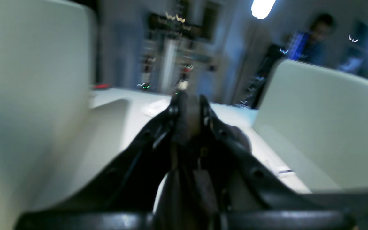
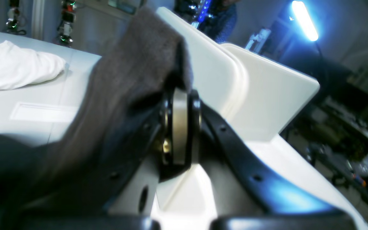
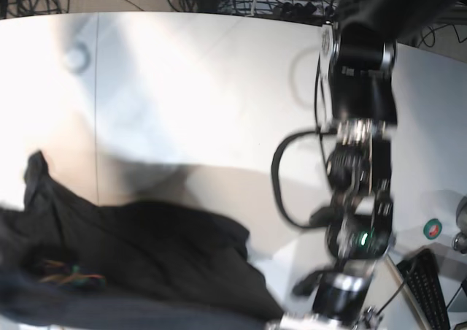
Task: Layout the t-shirt on the table in an organized manner, then fold the t-shirt properly
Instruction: 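Lift the shirt with both grippers and lay it spread on the table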
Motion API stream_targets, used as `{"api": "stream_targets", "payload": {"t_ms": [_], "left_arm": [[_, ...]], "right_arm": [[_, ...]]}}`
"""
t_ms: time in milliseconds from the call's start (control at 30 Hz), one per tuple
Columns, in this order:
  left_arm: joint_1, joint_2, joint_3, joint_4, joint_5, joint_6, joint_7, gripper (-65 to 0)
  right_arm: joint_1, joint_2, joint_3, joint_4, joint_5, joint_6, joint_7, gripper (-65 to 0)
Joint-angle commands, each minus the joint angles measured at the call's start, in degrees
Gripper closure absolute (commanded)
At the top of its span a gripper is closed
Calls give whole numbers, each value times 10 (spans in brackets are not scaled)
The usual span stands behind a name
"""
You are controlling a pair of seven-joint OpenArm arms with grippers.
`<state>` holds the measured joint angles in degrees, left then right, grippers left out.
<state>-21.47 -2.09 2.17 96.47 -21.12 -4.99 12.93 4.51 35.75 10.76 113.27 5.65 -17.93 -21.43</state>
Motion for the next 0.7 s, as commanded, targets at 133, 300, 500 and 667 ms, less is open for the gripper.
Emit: {"api": "stream_targets", "payload": {"t_ms": [133, 300, 500, 667], "left_arm": [[133, -42, 2, 62, -3, -9, -7, 0], [266, -47, 2, -15, 4, -9, -10, 0], [358, -45, 2, -79, 93, -9, -11, 0], [395, -47, 1, -82, 103, -9, -11, 0]], "right_arm": [[-135, -66, 37, -5, -5, -1, 58, 0], [-218, -168, 11, -92, -7, 0, 103, 0], [-236, -190, -64, -246, -7, 0, 148, 0], [-260, -193, -67, -256, -6, 0, 148, 0]]}}
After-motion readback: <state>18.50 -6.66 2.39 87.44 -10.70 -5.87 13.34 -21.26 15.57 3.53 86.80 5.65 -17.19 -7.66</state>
